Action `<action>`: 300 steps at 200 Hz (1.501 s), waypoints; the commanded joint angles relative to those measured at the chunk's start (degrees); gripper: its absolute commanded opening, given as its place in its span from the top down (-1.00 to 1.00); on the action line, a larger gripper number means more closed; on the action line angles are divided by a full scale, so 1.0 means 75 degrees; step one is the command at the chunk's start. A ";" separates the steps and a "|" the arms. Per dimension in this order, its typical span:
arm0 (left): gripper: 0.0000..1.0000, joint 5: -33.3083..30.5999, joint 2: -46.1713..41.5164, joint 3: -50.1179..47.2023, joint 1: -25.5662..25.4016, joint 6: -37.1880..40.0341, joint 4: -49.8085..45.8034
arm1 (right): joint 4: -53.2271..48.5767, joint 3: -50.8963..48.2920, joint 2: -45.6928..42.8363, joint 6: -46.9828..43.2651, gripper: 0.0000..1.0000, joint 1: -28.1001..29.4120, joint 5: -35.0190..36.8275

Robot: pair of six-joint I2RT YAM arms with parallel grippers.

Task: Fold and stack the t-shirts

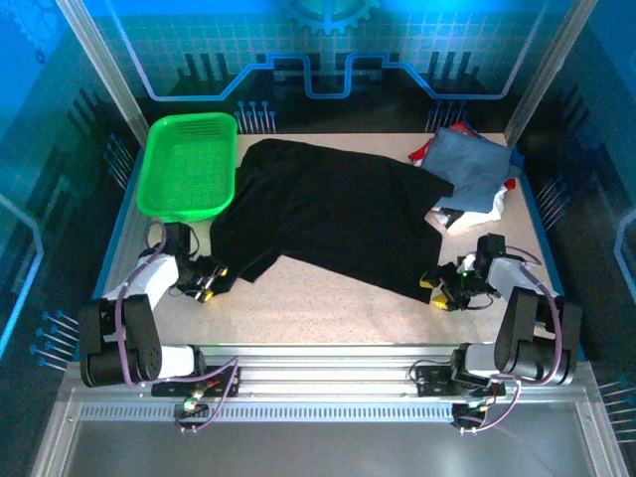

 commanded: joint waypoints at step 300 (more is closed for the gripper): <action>1.00 0.0952 -0.3376 0.0651 0.0358 -0.0086 -0.2808 | -0.3937 0.1778 -0.2717 -0.0077 1.00 -0.1530 0.2270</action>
